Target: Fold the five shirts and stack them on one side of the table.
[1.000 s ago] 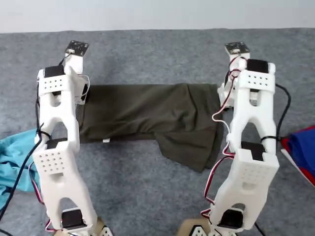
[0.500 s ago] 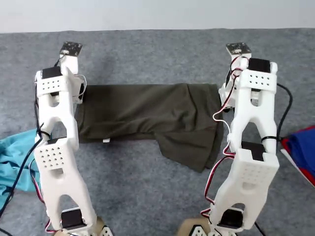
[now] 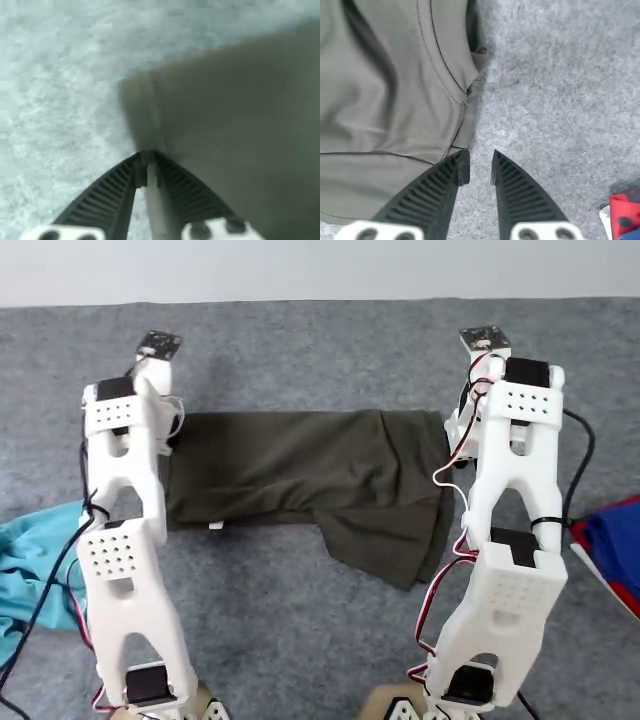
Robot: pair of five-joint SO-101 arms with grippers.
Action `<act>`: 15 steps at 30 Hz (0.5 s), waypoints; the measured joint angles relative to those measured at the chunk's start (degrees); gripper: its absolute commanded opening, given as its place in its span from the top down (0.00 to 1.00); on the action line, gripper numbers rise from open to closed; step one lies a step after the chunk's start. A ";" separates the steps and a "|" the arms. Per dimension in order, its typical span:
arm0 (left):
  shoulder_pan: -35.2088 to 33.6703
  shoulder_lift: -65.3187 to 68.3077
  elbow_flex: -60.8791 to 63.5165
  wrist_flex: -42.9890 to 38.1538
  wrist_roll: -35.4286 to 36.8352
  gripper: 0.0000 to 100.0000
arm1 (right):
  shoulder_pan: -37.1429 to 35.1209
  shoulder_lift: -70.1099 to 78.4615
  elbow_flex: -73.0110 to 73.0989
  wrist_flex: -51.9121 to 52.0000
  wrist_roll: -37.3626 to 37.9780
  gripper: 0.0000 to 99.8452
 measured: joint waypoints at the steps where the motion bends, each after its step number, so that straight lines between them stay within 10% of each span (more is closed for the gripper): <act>1: 0.35 0.00 0.00 0.26 -0.18 0.99 | 0.00 0.00 0.00 0.00 0.00 0.92; 15: -3.08 0.00 -0.70 0.97 3.87 0.82 | 0.00 0.00 0.00 0.00 0.00 0.92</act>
